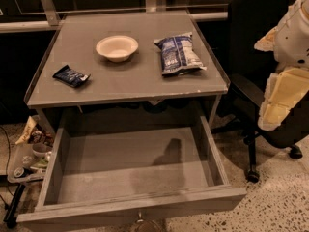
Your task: Place rxbar blueberry into top drawer
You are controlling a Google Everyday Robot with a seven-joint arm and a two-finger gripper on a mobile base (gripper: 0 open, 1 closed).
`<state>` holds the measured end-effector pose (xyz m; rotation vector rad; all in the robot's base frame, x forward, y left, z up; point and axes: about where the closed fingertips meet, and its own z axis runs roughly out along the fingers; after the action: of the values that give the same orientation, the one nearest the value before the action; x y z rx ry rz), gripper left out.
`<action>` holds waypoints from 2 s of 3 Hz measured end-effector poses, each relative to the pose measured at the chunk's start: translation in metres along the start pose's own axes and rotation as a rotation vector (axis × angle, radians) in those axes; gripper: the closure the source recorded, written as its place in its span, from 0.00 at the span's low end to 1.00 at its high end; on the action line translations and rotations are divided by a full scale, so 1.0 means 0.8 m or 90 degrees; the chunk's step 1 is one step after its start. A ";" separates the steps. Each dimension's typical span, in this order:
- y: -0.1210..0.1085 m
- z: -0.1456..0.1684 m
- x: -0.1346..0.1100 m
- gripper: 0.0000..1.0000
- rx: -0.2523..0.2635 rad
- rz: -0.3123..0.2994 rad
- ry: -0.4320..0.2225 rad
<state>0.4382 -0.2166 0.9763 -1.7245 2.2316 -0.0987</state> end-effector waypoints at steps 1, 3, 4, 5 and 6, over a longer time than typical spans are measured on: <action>0.000 0.000 0.000 0.00 0.000 0.000 0.000; 0.007 -0.002 -0.060 0.00 0.014 -0.001 -0.030; 0.001 0.001 -0.122 0.00 0.001 -0.017 -0.042; -0.006 0.012 -0.179 0.00 -0.032 -0.030 -0.045; -0.007 0.009 -0.187 0.00 -0.026 -0.034 -0.052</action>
Offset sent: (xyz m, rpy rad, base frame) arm -0.0001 0.0082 -0.0018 0.0614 0.0006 -0.0288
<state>0.4785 -0.0744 1.0014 -1.7773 2.1447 0.0049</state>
